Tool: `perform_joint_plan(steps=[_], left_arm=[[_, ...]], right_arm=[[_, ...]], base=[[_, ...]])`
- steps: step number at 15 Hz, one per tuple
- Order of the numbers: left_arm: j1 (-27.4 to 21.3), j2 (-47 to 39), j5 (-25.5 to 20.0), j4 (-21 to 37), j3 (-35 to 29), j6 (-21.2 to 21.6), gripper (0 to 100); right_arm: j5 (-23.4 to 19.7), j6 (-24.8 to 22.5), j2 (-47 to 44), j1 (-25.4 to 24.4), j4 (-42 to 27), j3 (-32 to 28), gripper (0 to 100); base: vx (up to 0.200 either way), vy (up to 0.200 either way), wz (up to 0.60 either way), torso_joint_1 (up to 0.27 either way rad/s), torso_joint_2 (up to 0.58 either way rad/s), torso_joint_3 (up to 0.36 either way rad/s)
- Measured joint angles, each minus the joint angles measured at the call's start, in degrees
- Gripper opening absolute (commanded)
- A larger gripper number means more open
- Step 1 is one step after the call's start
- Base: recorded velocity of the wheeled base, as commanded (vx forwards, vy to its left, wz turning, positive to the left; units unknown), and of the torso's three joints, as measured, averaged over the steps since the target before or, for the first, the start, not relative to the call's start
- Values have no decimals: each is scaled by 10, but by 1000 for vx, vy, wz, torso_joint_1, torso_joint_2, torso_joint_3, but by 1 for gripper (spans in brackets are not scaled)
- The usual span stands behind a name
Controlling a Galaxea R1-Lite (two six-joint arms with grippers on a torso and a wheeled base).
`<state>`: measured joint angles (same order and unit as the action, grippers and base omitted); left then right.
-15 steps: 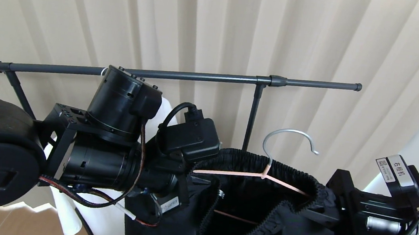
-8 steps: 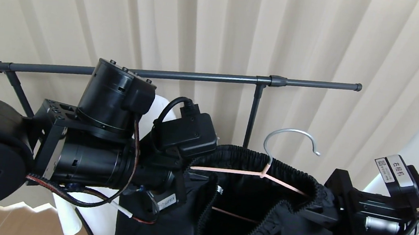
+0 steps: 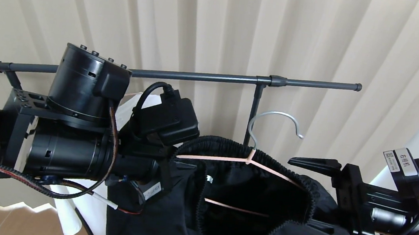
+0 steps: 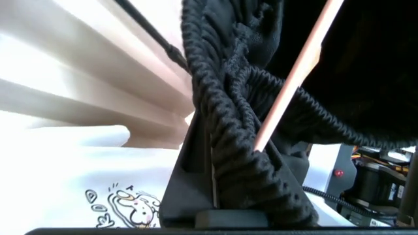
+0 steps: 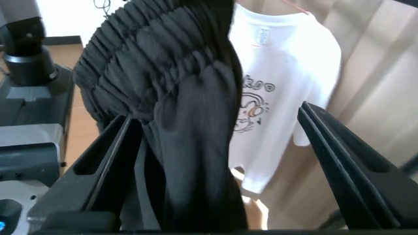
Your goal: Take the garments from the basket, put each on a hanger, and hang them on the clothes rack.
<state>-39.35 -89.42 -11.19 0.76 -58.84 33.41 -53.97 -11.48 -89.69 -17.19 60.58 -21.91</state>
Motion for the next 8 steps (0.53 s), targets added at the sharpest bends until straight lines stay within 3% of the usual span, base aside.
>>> perform_joint_plan(steps=[8], left_arm=[[46,34,-2,0,21,-12,0]], right_arm=[[-4,1,3,25,0,-2,100]], base=[[0,0,0,0,0,0]])
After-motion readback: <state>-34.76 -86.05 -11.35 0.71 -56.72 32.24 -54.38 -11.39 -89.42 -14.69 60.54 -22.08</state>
